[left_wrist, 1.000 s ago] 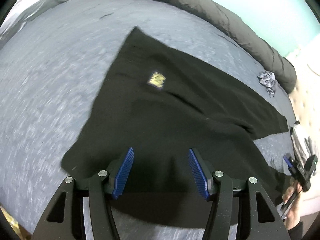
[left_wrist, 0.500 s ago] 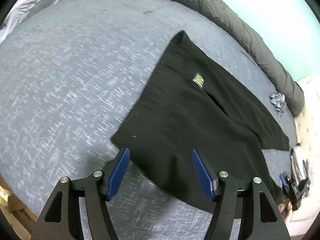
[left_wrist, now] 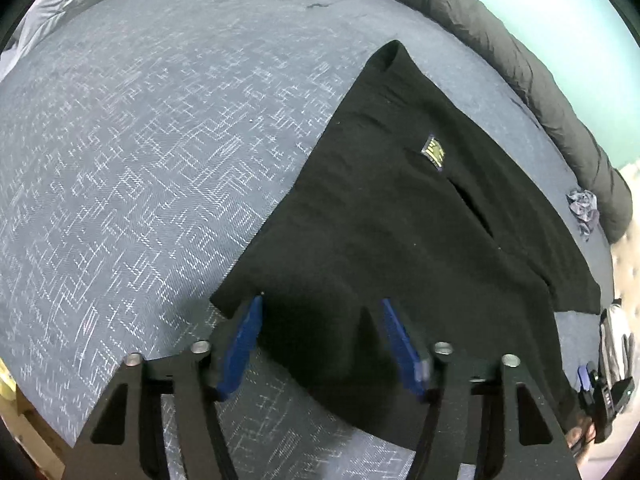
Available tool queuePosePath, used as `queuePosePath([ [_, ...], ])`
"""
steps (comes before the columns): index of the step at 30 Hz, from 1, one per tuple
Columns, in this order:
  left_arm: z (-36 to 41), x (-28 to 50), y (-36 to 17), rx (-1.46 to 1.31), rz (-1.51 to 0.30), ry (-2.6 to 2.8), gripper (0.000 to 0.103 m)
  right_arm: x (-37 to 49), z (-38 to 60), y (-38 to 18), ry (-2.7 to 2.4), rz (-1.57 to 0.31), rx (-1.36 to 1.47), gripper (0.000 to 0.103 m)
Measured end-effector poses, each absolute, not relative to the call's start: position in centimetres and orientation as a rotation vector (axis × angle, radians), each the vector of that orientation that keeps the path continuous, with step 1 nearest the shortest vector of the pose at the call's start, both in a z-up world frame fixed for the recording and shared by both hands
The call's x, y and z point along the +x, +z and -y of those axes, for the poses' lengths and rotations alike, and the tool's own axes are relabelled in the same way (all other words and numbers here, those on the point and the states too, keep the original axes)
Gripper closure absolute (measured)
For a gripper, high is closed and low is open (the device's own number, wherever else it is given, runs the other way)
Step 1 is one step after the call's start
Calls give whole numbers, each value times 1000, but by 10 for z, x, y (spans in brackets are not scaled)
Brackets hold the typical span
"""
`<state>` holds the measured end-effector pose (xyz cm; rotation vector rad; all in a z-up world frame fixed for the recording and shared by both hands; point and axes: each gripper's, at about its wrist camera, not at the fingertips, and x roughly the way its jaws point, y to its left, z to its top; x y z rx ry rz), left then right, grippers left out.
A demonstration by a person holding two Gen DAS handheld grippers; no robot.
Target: Fold clothes
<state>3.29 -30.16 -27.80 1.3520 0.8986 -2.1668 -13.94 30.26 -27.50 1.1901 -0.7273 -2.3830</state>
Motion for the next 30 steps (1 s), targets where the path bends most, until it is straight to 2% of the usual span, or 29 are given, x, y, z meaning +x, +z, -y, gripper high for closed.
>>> queuePosePath([
  [2, 303, 33, -280, 1364, -873, -2160, 64, -140, -303, -276, -2378, 734, 1195, 63],
  [9, 306, 31, -282, 1398, -833, -2163, 77, -140, -302, -278, -2368, 750, 1199, 63],
  [13, 310, 43, -275, 1363, -869, -2188, 86, -139, -305, -277, -2367, 760, 1195, 63],
  [17, 314, 66, -265, 1310, -930, -2215, 92, -139, -305, -276, -2365, 763, 1189, 63],
  [21, 320, 88, -257, 1259, -992, -2235, 93, -139, -304, -275, -2359, 758, 1188, 63],
  [27, 327, 99, -288, 1284, -1129, -2152, 92, -137, -303, -275, -2358, 756, 1190, 63],
  [30, 320, 97, -285, 1283, -1132, -2147, 82, -138, -303, -275, -2358, 756, 1188, 63],
])
